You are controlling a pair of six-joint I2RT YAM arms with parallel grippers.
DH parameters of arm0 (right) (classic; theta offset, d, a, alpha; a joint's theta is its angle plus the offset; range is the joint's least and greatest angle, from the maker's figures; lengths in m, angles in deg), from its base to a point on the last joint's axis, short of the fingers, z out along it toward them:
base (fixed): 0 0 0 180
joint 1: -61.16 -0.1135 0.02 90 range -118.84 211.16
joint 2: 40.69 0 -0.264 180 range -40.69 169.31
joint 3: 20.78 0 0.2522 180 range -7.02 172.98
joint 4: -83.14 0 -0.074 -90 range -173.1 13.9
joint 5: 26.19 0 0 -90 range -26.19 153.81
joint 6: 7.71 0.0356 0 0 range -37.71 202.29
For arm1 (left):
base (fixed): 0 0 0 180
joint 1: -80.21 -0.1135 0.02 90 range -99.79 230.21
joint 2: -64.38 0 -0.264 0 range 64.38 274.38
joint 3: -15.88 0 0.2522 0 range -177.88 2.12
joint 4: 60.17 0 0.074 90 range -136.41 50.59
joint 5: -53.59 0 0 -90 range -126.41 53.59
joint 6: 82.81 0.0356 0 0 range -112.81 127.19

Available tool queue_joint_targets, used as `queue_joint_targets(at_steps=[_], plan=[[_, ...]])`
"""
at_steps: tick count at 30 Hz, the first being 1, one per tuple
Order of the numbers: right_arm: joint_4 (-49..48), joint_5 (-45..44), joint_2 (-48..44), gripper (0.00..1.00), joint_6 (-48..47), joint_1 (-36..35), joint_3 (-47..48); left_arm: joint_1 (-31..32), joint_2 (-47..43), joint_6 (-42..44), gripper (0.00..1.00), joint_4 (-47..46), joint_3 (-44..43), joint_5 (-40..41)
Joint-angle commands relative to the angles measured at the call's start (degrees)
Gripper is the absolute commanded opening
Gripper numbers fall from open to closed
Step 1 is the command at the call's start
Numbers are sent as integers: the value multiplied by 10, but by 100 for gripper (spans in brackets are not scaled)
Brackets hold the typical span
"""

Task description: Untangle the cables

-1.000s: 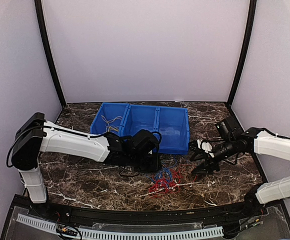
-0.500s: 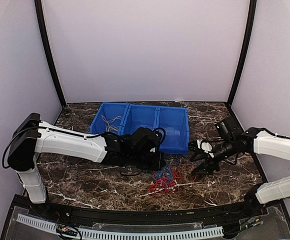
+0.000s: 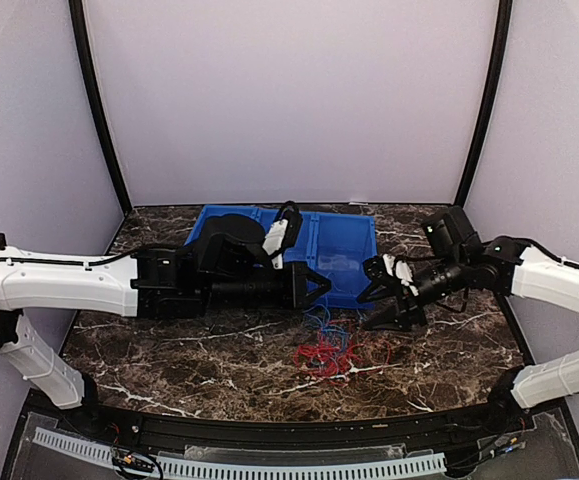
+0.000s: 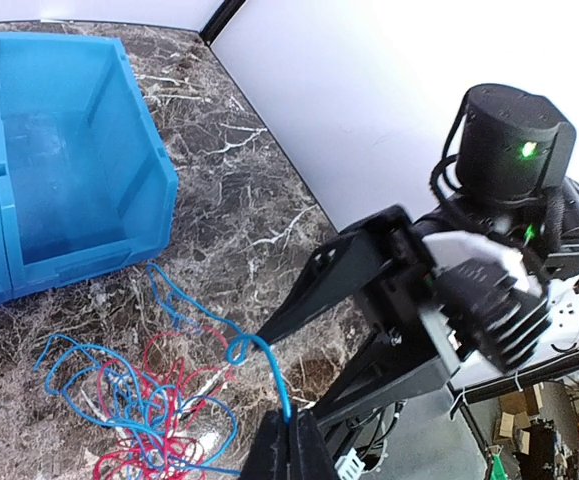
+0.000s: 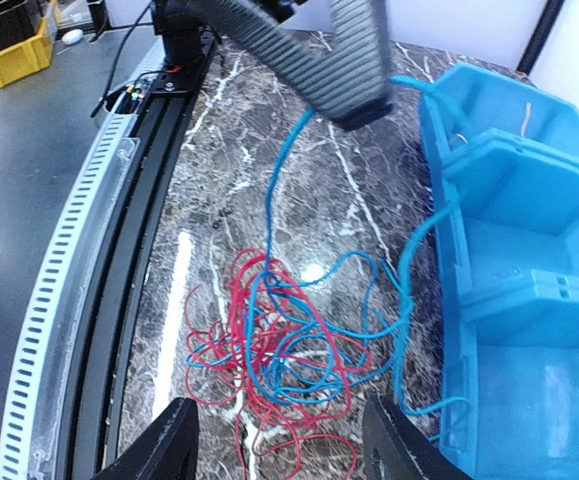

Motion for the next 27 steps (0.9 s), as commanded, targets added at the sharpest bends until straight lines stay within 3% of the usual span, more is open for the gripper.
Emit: queue_joint_targets(at_steps=[1,3,10,17,20,24,27], plan=[[-20,11,47,58,15,-49,35,9,-47,-4,0,-30,14,25],[-19,7,66,62,9,-66,48,11,-59,-11,0,-34,16,36],[-88,-50,108,98,28,-125,71,13,-87,-45,0,-38,32,72],[-197,-92,173,98,105,-164,90,15,-113,-90,0,-52,58,110],[-236,-110,203,78,141,-171,96,15,-128,-111,0,-72,75,121],[-275,-104,223,23,141,-172,57,16,-149,-117,0,-76,78,141],[-288,-91,239,6,132,-172,31,16,-175,-109,0,-68,71,163]])
